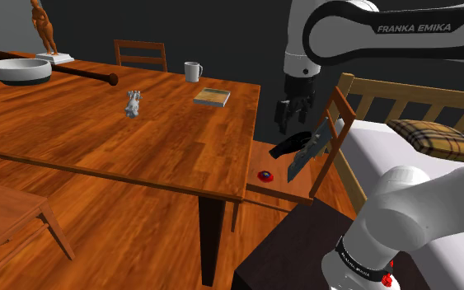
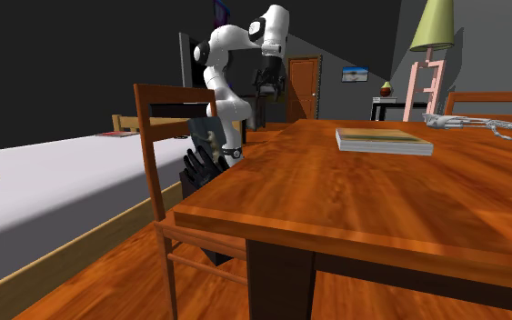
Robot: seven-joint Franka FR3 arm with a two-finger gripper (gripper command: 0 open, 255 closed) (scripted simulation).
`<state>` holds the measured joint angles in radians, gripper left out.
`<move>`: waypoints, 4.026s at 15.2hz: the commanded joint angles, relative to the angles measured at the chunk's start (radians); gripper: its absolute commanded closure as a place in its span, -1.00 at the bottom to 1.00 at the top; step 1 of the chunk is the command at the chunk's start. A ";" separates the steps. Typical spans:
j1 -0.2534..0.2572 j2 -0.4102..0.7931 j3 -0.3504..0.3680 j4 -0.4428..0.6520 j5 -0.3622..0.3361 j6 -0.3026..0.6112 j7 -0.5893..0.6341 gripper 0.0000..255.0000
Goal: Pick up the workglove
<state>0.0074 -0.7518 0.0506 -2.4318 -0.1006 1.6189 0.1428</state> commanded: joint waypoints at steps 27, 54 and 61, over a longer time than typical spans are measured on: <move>-0.179 0.774 -0.387 0.365 -0.278 0.248 -0.616 -1.00; -0.196 0.852 -0.400 0.407 -0.278 0.277 -0.651 1.00; -0.191 0.817 -0.397 0.461 -0.279 0.191 -0.673 1.00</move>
<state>-0.1838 0.0675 -0.3464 -1.9826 -0.3797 1.8240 -0.5255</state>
